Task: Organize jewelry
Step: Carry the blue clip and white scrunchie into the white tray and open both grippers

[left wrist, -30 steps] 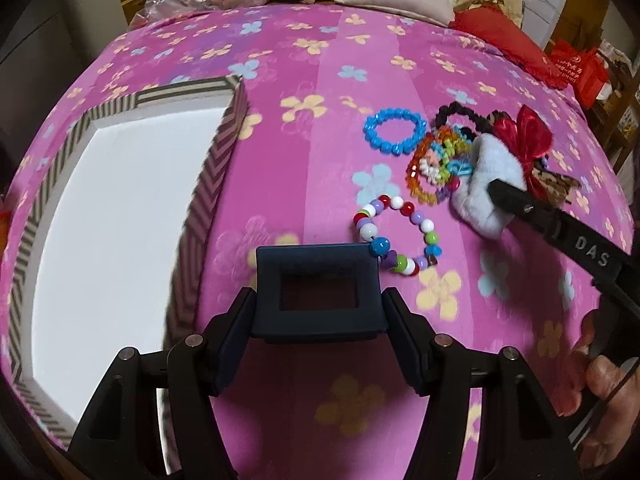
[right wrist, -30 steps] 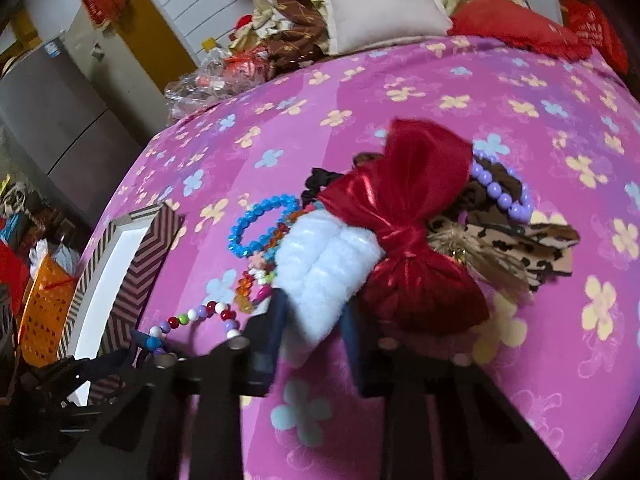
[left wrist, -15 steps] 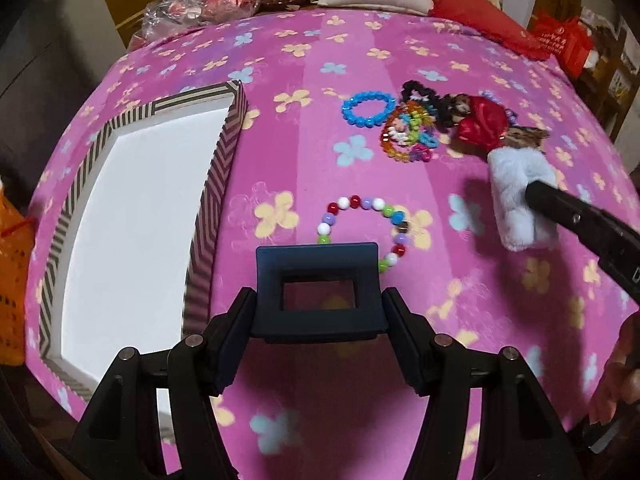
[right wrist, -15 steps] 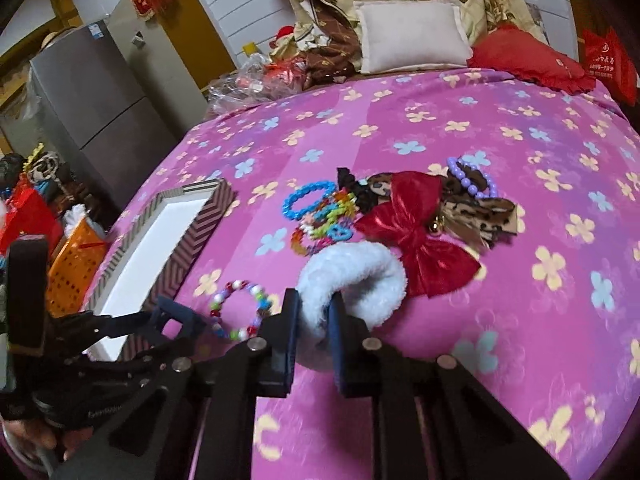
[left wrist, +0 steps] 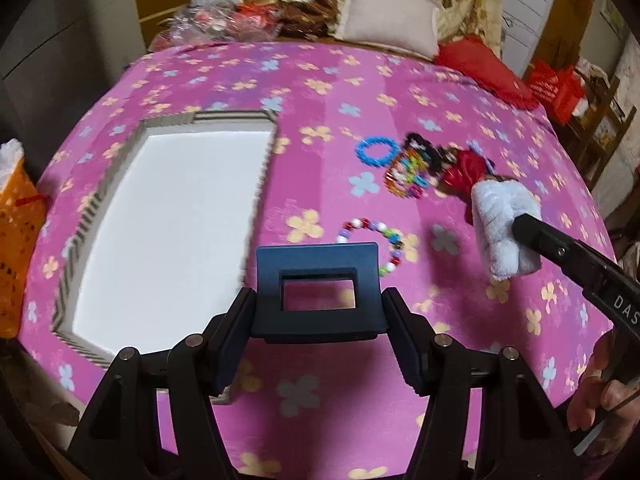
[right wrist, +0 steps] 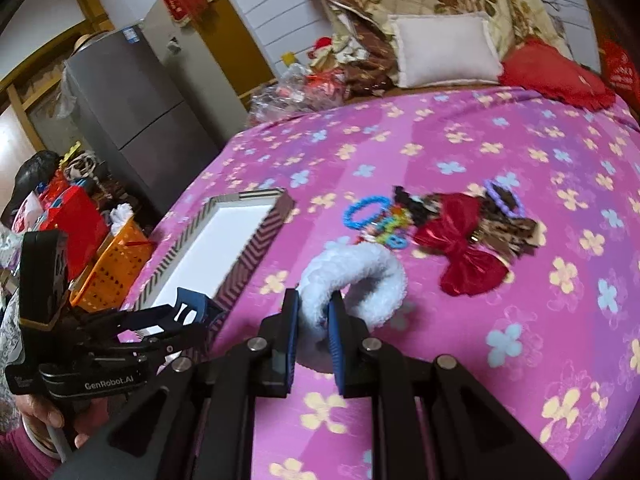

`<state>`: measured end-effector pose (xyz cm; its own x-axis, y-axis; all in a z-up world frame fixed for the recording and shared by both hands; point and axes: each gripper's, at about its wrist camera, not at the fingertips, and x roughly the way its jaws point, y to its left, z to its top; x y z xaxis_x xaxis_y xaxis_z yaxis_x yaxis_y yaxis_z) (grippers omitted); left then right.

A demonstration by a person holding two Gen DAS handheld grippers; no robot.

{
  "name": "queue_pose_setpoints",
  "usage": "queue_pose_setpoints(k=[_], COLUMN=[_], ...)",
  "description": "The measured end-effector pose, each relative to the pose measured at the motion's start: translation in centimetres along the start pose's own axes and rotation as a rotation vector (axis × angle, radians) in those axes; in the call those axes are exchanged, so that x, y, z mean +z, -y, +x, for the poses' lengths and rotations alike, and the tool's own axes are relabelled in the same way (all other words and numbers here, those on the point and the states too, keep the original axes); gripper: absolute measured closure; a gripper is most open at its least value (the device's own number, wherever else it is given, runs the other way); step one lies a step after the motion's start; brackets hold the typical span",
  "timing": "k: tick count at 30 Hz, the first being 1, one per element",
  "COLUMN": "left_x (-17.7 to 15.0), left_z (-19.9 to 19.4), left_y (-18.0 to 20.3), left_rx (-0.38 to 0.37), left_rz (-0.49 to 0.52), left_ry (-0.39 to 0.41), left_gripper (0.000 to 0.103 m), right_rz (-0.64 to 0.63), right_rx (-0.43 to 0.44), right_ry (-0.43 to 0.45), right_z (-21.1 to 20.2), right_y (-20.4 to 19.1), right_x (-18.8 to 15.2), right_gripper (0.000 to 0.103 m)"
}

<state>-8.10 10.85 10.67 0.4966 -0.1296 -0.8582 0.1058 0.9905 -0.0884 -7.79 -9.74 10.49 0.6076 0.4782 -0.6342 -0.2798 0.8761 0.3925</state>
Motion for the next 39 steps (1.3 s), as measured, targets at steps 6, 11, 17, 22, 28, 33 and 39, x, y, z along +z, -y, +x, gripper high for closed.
queue_pose_setpoints(k=[6, 11, 17, 22, 28, 33, 39], left_x=[1.0, 2.7, 5.7, 8.6, 11.1, 12.2, 12.2], left_z=[-0.9, -0.2, 2.2, 6.2, 10.4, 12.7, 14.3], left_y=[-4.7, -9.0, -13.6, -17.1, -19.5, -20.1, -20.3], left_rx=[0.039, 0.071, 0.096, 0.112, 0.135, 0.166, 0.198], left_rz=[-0.078, -0.149, -0.216, -0.278, -0.322, -0.336, -0.352], left_ry=[0.034, 0.056, 0.068, 0.053, 0.031, 0.035, 0.038], left_gripper=[0.053, 0.053, 0.053, 0.053, 0.053, 0.053, 0.053], right_rz=[-0.071, -0.151, -0.197, -0.219, -0.251, -0.245, -0.254], right_rx=[0.047, 0.089, 0.116, 0.140, 0.120, 0.102, 0.056], right_ry=[-0.014, -0.053, -0.087, -0.113, -0.158, -0.184, -0.230], right_z=[2.1, 5.8, 11.1, 16.4, 23.2, 27.3, 29.1], right_y=[-4.1, -7.9, -10.9, -12.2, -12.8, -12.3, -11.8], right_x=[1.2, 3.0, 5.6, 7.8, 9.1, 9.8, 9.2], right_gripper=[0.089, 0.088, 0.089, 0.088, 0.089, 0.089, 0.065])
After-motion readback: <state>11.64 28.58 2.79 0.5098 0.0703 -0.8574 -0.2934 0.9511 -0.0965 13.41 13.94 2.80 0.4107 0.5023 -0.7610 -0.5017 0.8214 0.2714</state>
